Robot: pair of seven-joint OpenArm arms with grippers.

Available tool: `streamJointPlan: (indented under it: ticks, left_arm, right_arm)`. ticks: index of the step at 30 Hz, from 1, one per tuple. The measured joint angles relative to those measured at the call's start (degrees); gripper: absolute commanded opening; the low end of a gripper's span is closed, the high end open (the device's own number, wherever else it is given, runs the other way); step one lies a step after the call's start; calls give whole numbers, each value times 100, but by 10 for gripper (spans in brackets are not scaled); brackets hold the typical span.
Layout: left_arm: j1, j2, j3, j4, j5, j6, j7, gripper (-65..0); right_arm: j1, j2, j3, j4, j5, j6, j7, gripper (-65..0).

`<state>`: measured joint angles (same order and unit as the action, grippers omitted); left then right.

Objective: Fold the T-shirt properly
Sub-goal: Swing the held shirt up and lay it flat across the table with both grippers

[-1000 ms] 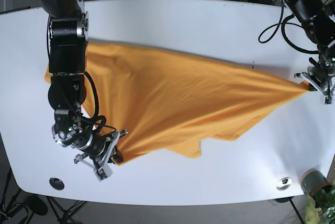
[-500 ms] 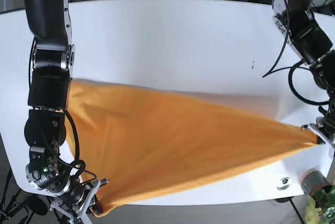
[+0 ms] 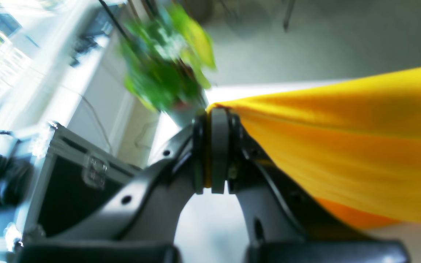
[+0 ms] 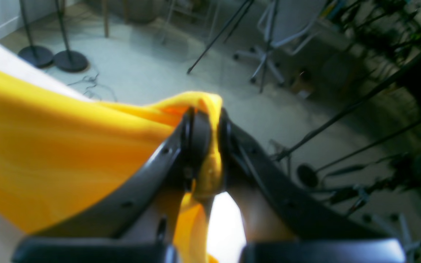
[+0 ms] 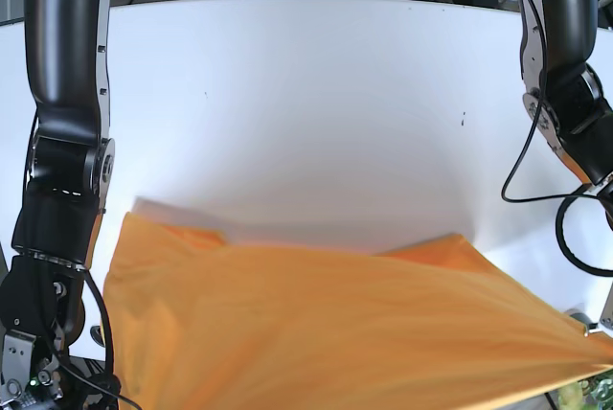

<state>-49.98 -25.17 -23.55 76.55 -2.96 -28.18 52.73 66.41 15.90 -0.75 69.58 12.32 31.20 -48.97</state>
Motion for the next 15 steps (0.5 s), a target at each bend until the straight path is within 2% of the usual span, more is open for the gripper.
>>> streamJointPlan:
  ticks: [5,8,14,15]
  left_arm:
    - [-627,-94,221,0,15,4,9,-650]
    - [-944,-260,459,2,-83,-26,-15,-650]
    - [-1008,-393,470,39,-87,-15,-68,-650]
    - [-990,-391,472,39,-83,-20,-20,-650]
  right_arm:
    - [516,214,-11,4,83,243,-81,-650]
    - [664,273,-4,28,98,247,-83,-650]
    - [496,310,11,385,127,634,-726,-650]
    - [481,315,2,577,125,636,-887,-650]
